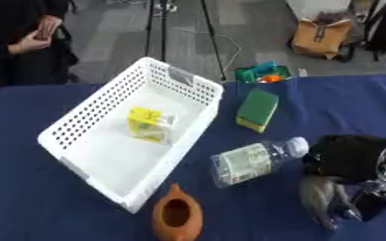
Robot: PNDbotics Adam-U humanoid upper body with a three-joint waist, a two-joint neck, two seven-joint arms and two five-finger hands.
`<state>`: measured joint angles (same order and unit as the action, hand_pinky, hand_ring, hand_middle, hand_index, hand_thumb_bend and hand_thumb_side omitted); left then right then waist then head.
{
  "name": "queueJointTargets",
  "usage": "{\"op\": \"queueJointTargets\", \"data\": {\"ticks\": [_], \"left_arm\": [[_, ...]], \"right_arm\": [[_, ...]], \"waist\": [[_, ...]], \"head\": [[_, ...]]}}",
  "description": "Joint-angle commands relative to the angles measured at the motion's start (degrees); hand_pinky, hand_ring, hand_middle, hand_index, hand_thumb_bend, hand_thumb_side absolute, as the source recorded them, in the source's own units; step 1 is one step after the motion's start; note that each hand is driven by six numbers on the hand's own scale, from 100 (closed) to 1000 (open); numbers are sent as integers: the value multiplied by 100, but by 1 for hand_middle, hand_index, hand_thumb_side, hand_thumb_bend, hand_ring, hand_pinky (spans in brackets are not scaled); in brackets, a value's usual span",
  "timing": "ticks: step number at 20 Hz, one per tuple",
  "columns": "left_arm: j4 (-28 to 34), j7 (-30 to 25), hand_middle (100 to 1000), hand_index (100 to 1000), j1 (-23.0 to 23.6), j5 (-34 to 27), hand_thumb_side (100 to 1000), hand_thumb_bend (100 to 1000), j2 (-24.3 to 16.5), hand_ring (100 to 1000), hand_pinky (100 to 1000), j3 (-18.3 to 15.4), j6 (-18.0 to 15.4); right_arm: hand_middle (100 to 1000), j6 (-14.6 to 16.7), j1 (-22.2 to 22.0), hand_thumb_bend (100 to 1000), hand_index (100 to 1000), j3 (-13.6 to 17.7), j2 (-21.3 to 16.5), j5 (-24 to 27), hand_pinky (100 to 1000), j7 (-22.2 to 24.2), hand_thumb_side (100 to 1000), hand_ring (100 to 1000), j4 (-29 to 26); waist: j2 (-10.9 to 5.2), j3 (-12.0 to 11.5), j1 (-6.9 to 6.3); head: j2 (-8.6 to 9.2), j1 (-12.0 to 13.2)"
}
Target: Pick up objects on the table and place them in the box.
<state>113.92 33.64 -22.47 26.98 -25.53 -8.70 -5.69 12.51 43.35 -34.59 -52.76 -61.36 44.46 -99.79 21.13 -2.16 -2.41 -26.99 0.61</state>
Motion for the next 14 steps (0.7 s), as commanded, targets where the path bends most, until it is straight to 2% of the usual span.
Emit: {"op": "queueJointTargets", "data": {"ticks": [1, 3, 4, 7, 8, 9, 10, 14], "left_arm": [[67, -3, 738, 791, -72, 9, 928, 100, -71, 665, 582, -31, 0], [67, 1, 738, 791, -68, 11, 928, 100, -72, 665, 582, -36, 4], [67, 2, 738, 791, -68, 12, 928, 100, -75, 665, 582, -37, 5], [67, 4, 738, 791, -72, 16, 928, 100, -81, 665, 582, -38, 7], [67, 4, 738, 791, -75, 17, 928, 100, -82, 665, 582, -38, 7], [67, 4, 738, 791, -77, 17, 928, 100, -82, 665, 582, -37, 7], [67, 4, 738, 791, -77, 17, 927, 100, -82, 665, 582, -36, 8], [67, 7, 738, 790, -70, 25, 921, 100, -84, 665, 582, -40, 11]], "right_arm": [[899, -14, 100, 402, 921, 83, -99, -61, 1000, -77, 448, 960, 92], [869, -21, 118, 390, 895, 74, -64, -49, 1000, -133, 456, 953, 153], [826, -29, 127, 381, 857, 74, -52, -38, 1000, -176, 461, 945, 169], [796, -49, 142, 372, 832, 70, -43, 0, 1000, -298, 465, 940, 185], [732, -53, 151, 369, 789, 69, -40, 15, 1000, -334, 462, 931, 180], [732, -58, 158, 369, 789, 68, -40, 30, 1000, -368, 462, 931, 173], [672, -59, 167, 370, 770, 64, -41, 40, 1000, -393, 450, 927, 168], [634, -36, 214, 397, 757, 39, -31, 33, 1000, -408, 400, 926, 177]], "waist": [[-89, -10, 8], [-87, -8, 9], [-86, -6, 10], [-87, 0, 12], [-89, 3, 15], [-90, 6, 18], [-92, 6, 21], [-103, 4, 26]], "head": [[82, -12], [78, -11], [71, -7], [57, 2], [56, 0], [57, 0], [59, -2], [71, -11]]}}
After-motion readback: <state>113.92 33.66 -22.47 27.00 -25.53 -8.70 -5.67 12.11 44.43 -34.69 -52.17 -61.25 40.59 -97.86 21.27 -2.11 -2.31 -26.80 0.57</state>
